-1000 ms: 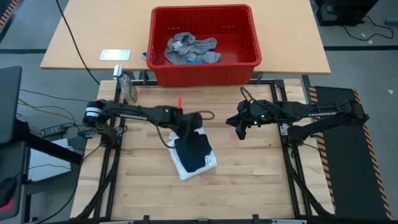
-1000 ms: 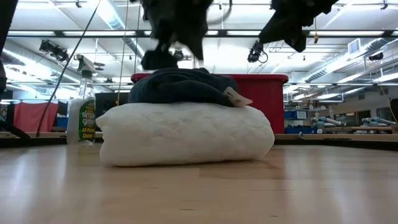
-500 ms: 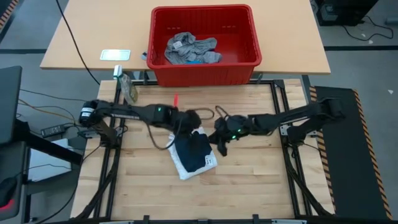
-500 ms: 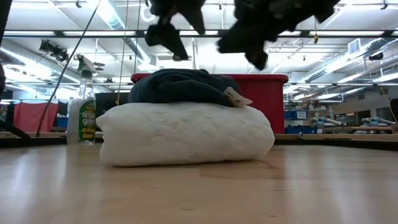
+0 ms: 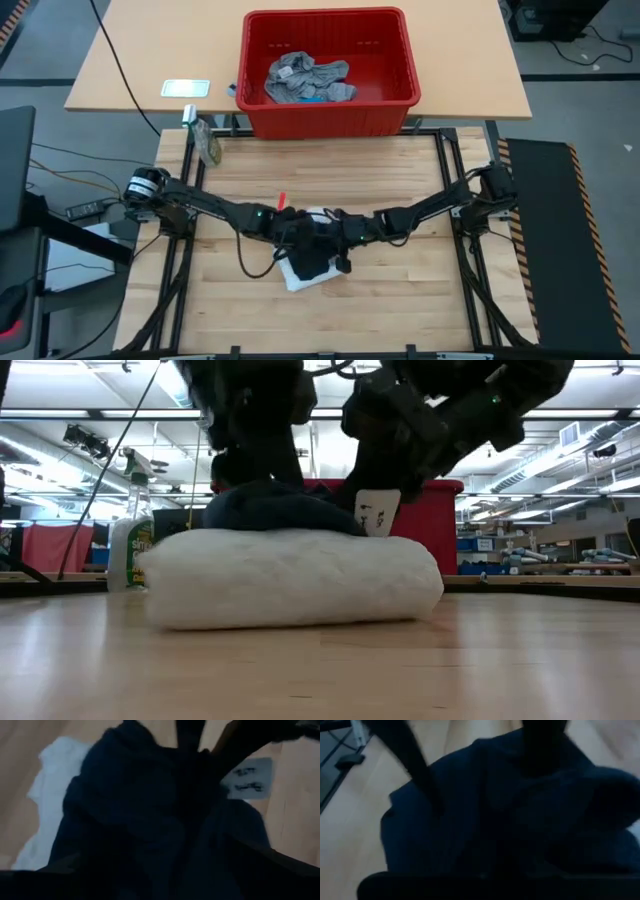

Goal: Fold laundry
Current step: Stack the blue shorts on top of the white dress

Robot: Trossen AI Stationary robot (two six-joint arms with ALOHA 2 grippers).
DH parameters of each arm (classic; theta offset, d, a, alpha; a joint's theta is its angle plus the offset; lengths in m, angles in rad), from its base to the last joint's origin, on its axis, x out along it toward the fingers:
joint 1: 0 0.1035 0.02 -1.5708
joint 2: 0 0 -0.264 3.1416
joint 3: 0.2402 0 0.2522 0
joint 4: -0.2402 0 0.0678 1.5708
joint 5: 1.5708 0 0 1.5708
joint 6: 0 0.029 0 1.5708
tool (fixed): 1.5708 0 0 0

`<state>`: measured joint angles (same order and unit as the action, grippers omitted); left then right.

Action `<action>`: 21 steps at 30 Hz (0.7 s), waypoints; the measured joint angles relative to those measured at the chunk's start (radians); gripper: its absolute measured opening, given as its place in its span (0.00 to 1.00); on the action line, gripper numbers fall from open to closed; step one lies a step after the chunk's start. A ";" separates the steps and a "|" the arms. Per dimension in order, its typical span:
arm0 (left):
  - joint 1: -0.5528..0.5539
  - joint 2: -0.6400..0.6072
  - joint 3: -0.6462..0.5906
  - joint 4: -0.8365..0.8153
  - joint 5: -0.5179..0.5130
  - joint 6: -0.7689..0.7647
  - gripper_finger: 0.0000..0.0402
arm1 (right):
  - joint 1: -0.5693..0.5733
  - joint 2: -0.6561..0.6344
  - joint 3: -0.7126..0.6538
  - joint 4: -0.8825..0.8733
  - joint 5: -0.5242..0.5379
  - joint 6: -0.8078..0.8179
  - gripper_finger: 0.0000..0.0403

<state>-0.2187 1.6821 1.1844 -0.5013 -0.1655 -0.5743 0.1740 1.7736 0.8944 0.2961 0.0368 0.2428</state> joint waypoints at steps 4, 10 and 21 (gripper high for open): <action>-0.031 0.000 -0.105 0.106 -0.023 -0.040 0.83 | 0.018 -0.041 0.000 -0.016 0.014 -0.001 0.08; -0.083 -0.002 -0.184 0.178 -0.032 -0.090 0.83 | 0.017 -0.202 0.000 -0.042 0.097 -0.011 0.08; -0.270 -0.089 -0.191 -0.238 -0.016 -0.096 0.83 | -0.030 -0.446 0.000 -0.290 0.173 -0.068 0.08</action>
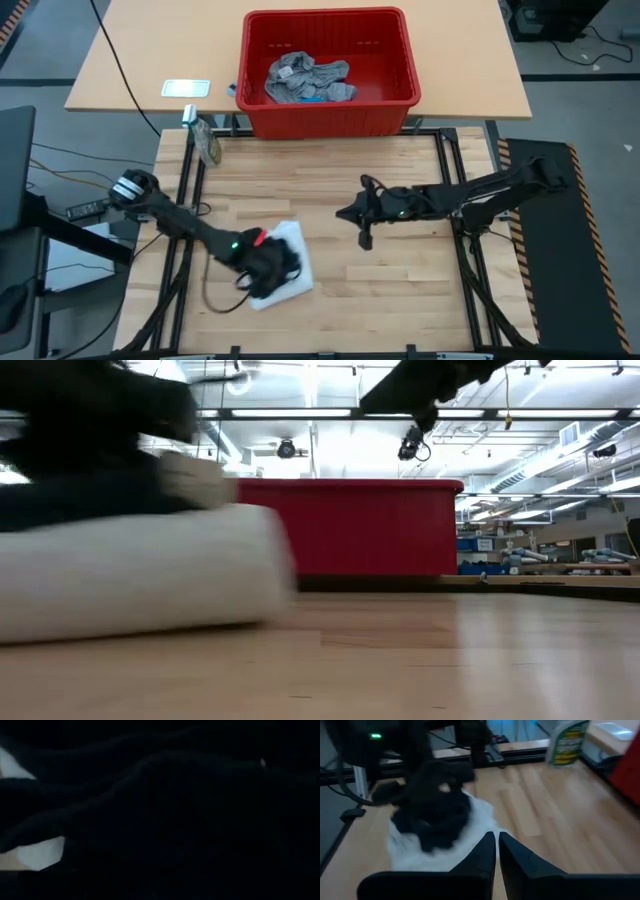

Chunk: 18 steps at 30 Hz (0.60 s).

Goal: Fold laundry
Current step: Stack the blue shorts on top of the white dress, then remove the light blue shorts from the red laundry bin

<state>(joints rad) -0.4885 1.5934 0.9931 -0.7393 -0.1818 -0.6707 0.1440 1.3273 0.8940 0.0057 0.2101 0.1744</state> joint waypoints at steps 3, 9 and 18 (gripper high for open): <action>-0.094 -0.053 -0.003 -0.127 0.040 -0.024 0.83 | -0.004 -0.056 0.000 -0.059 0.024 -0.002 0.08; -0.270 -0.178 -0.003 -0.298 0.148 -0.171 0.83 | -0.006 -0.132 0.000 -0.088 0.059 -0.026 0.08; -0.351 -0.353 0.000 -0.302 0.154 -0.448 0.83 | -0.045 -0.153 0.000 -0.084 0.059 -0.027 0.08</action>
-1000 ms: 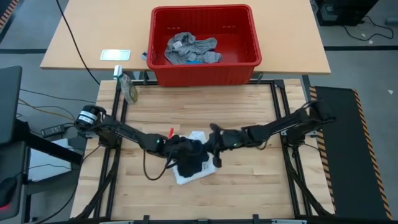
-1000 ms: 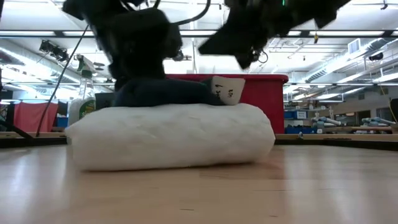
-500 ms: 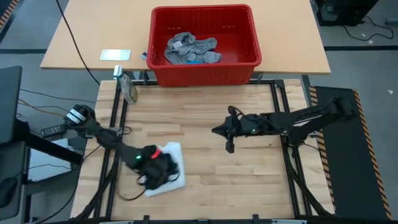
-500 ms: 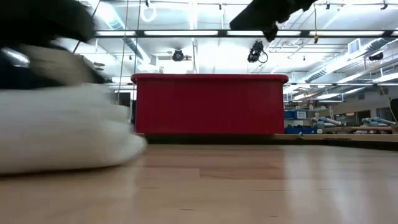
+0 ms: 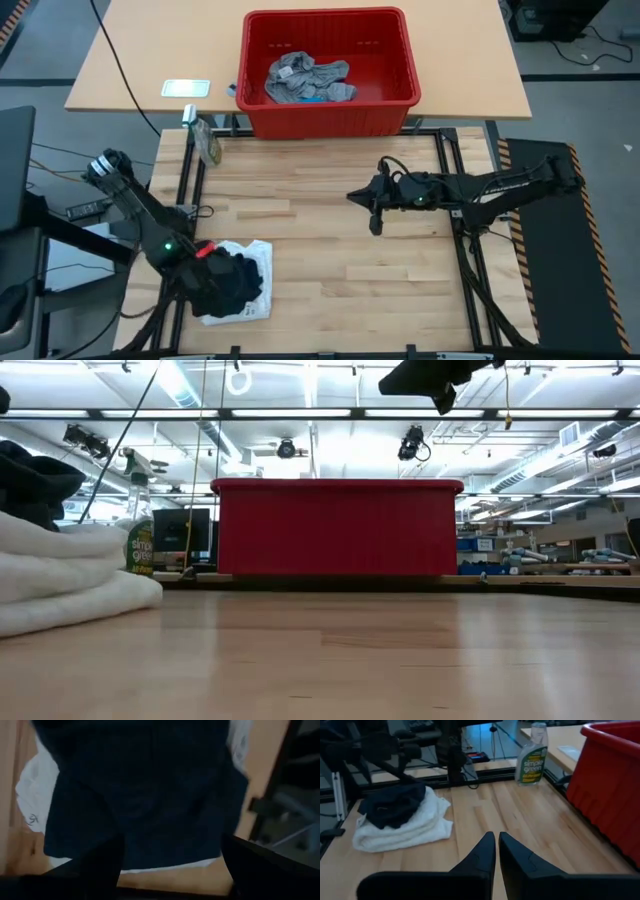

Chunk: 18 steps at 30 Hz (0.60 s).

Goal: Fold laundry
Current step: Remove the light blue shorts from the red laundry bin

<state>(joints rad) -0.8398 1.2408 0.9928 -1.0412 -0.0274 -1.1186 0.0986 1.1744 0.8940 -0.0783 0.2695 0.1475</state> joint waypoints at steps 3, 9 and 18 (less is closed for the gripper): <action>0.031 -0.052 0.001 0.003 -0.027 -0.075 0.83 | -0.024 0.000 0.000 0.013 0.000 0.059 0.08; 0.176 -0.157 0.002 0.017 -0.382 -0.057 0.83 | -0.111 0.016 0.004 0.095 -0.002 0.241 0.08; 0.690 -0.260 0.002 0.421 -0.464 0.534 0.78 | -0.231 0.177 0.175 0.100 -0.059 0.301 0.08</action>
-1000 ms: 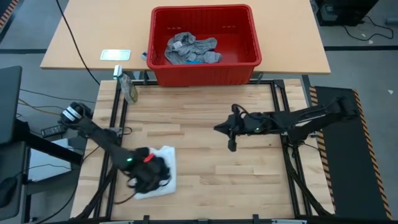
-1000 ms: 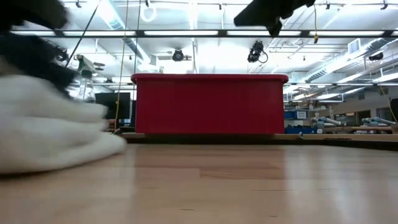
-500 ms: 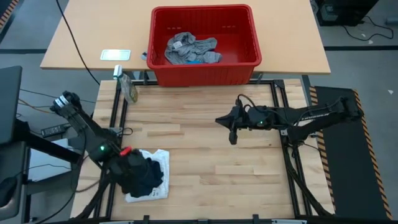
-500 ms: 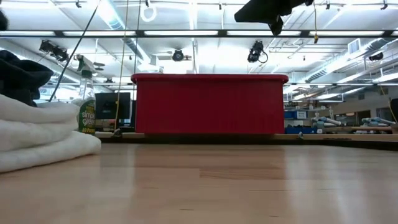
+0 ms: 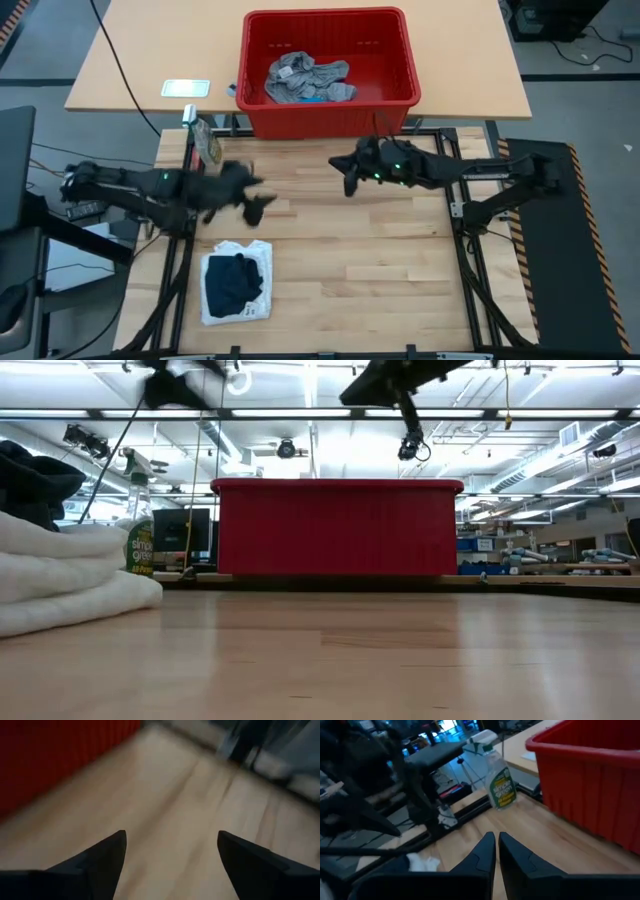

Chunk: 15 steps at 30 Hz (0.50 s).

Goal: Fold laundry
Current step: Remove the light blue shorts from the red laundry bin

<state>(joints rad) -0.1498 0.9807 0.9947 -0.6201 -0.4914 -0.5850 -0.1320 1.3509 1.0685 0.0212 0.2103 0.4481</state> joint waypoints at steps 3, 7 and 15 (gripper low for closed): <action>0.177 0.007 0.000 0.260 0.117 0.231 0.75 | -0.026 0.049 0.060 -0.001 0.011 0.020 0.08; 0.408 0.054 0.001 0.475 0.276 0.389 0.71 | -0.058 0.085 0.126 -0.026 0.015 -0.008 0.08; 0.787 0.227 0.001 0.647 0.585 0.389 0.67 | -0.241 0.088 0.223 -0.057 0.024 -0.297 0.08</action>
<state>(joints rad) 0.6374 1.2081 0.9955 0.0265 0.0935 -0.1961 -0.3729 1.4387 1.2913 -0.0357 0.2342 0.1515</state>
